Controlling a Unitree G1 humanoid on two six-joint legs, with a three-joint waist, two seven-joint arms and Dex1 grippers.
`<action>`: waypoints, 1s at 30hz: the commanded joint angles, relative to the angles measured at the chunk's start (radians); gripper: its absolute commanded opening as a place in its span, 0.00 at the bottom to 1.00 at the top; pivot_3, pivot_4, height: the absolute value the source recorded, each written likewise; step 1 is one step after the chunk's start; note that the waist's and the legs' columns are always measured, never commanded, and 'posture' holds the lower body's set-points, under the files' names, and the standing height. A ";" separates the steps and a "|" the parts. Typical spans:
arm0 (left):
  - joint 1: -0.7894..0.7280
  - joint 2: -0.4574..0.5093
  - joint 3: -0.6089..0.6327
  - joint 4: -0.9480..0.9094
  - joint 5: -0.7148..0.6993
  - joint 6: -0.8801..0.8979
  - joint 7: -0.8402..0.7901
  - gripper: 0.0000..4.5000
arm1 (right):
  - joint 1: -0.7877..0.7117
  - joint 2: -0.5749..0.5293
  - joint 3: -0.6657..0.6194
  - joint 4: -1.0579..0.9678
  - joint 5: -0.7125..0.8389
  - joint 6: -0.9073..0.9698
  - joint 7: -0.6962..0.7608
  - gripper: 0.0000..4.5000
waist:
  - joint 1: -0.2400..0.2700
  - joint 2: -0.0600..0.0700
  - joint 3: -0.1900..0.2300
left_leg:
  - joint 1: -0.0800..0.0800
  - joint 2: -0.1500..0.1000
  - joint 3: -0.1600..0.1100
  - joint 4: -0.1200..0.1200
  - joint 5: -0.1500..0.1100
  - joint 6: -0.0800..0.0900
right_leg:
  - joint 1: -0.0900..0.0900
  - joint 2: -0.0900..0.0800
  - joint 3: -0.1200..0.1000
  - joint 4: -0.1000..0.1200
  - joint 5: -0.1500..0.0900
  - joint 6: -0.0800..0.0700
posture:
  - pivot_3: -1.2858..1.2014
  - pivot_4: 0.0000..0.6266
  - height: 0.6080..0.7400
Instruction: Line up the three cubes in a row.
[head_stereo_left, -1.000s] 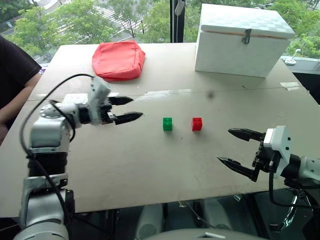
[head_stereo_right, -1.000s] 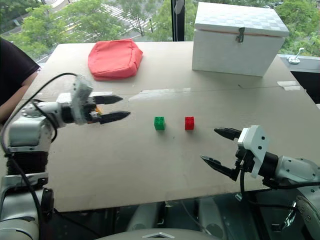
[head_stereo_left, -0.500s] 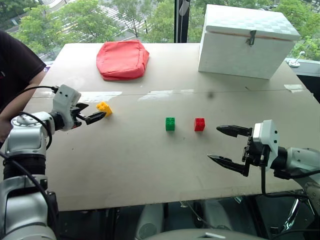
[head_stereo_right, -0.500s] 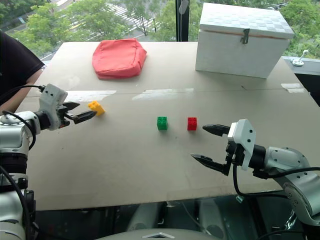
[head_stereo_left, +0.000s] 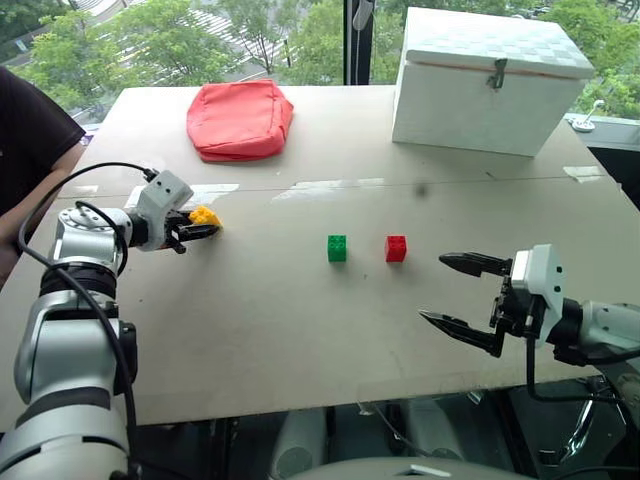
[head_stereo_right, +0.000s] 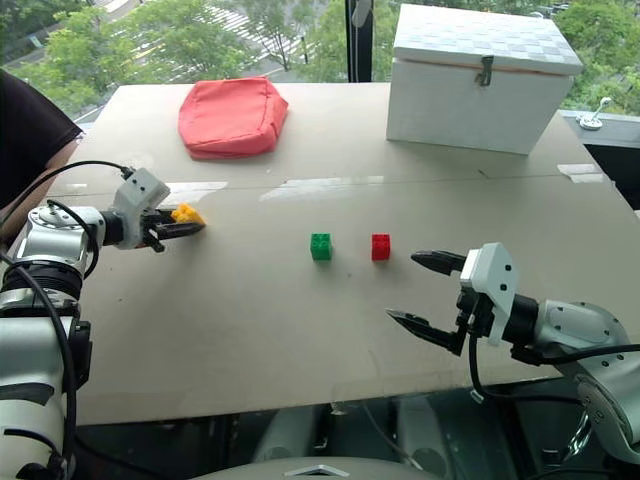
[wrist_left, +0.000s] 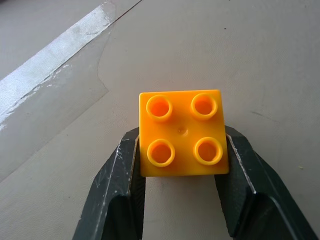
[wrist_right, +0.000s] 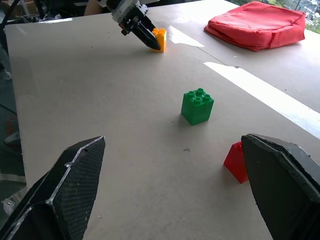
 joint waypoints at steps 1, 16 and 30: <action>-0.023 0.002 0.036 -0.044 -0.064 -0.053 -0.168 0.35 | 0.009 -0.011 -0.036 -0.033 0.011 -0.008 -0.003 1.00 | 0.000 0.000 0.000 | 0.000 0.000 0.000 0.000 0.000 0.000 | 0.000 0.000 0.000 0.000 0.000 -0.001 | 0.52 0.24 1.00; 0.068 -0.107 -0.090 -0.324 -0.093 -0.131 -0.442 0.35 | 0.000 -0.028 -0.059 -0.032 0.029 -0.024 0.035 1.00 | -0.003 0.000 0.000 | 0.000 0.000 0.000 0.000 0.000 0.000 | 0.000 0.001 0.001 0.000 -0.002 -0.003 | 0.52 0.24 1.00; -0.073 -0.150 -0.152 -0.087 0.016 -0.326 -0.446 0.35 | 0.055 -0.034 -0.084 -0.079 0.034 -0.010 0.013 1.00 | 0.000 0.000 0.000 | -0.001 -0.001 -0.001 0.001 0.000 0.000 | 0.000 0.001 0.001 0.000 0.000 0.000 | 0.52 0.24 1.00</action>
